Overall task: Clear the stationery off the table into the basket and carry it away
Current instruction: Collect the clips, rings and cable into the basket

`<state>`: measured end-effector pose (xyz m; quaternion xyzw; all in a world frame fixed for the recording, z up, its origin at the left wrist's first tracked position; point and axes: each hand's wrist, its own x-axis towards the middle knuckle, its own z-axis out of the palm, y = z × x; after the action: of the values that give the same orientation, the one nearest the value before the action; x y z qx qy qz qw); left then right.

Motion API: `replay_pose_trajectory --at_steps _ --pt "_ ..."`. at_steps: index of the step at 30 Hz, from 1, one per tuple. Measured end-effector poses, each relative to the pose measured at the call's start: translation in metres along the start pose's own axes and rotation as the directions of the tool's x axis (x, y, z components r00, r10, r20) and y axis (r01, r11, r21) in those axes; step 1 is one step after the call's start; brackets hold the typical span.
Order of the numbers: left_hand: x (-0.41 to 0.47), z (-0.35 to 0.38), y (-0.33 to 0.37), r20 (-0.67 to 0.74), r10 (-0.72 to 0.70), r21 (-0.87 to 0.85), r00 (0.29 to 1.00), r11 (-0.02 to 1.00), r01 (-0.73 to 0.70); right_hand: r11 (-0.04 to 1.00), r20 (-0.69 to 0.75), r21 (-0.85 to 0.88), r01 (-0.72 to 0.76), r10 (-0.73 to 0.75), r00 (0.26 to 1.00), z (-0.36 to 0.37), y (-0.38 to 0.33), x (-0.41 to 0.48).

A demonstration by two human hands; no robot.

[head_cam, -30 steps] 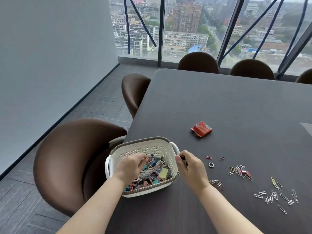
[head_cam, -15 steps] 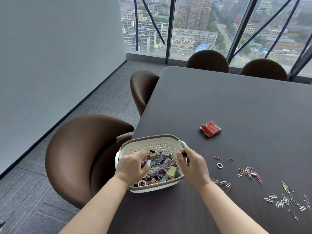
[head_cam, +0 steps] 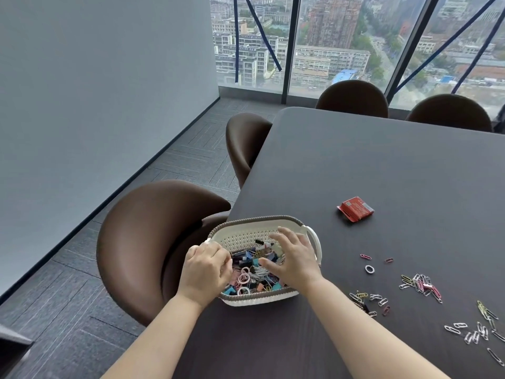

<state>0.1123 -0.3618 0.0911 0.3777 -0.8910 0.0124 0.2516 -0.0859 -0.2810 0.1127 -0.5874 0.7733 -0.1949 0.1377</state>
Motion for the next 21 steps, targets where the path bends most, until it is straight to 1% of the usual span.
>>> replay_pose_trajectory --at_steps 5,8,11,14,18,21 --pt "-0.008 -0.001 0.008 -0.011 -0.022 -0.039 1.0 0.999 0.022 0.999 -0.048 -0.049 0.004 -0.006 0.999 0.0 0.006 -0.009" --pt "-0.009 -0.001 0.016 0.001 -0.033 -0.046 0.999 0.998 0.033 0.995 -0.016 -0.101 -0.026 0.024 1.0 -0.004 0.008 -0.014" --pt "-0.01 -0.004 0.023 0.011 -0.047 -0.03 0.999 0.998 0.047 0.987 -0.008 -0.158 -0.005 0.004 1.0 -0.004 0.009 -0.014" --pt "-0.014 -0.011 0.028 0.026 -0.071 -0.006 0.997 0.997 0.071 0.989 -0.028 -0.143 0.028 -0.032 0.999 -0.003 0.012 -0.012" --pt "-0.019 -0.016 0.037 0.03 -0.083 0.009 0.996 0.997 0.083 0.991 -0.103 -0.087 0.098 -0.107 0.989 -0.009 0.016 -0.02" --pt "-0.019 -0.015 0.055 0.025 -0.06 -0.008 0.998 0.998 0.06 0.991 -0.226 -0.055 0.119 -0.128 0.966 -0.015 0.03 -0.038"
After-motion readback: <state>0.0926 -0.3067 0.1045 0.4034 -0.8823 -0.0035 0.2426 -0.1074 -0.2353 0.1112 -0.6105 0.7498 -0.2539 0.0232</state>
